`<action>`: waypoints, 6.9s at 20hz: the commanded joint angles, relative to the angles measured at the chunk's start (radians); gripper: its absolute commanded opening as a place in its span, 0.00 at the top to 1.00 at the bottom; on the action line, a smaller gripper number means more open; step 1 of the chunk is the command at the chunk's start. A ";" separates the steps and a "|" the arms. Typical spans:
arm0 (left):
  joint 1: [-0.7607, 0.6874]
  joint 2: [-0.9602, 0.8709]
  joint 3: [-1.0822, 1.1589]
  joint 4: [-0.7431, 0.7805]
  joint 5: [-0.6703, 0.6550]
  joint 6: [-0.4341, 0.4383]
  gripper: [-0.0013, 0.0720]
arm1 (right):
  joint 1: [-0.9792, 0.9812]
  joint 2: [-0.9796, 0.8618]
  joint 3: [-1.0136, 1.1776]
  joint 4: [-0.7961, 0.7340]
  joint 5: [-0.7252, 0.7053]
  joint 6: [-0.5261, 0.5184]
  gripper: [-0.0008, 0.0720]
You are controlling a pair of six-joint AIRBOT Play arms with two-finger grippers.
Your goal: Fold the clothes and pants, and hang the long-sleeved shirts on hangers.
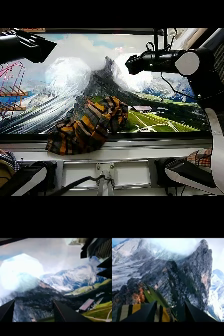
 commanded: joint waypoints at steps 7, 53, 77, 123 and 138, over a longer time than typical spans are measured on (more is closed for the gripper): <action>0.001 0.001 0.001 0.001 0.000 0.000 0.34 | 0.001 -0.001 0.000 0.000 0.000 0.000 0.41; -0.604 -0.443 -0.285 0.254 0.052 -0.314 0.96 | -0.137 0.091 -0.470 -0.154 -0.127 0.282 0.41; -0.431 0.092 -0.208 0.248 -0.046 -0.288 0.96 | 0.298 0.222 -0.892 -0.134 -0.400 0.996 0.41; -0.429 0.224 -0.200 0.193 0.054 -0.287 0.96 | 0.271 0.051 -0.833 -0.045 -0.534 0.915 0.96; -0.393 0.369 -0.200 -0.369 0.627 -0.024 0.96 | 0.073 0.425 0.206 -0.261 -0.262 0.204 0.96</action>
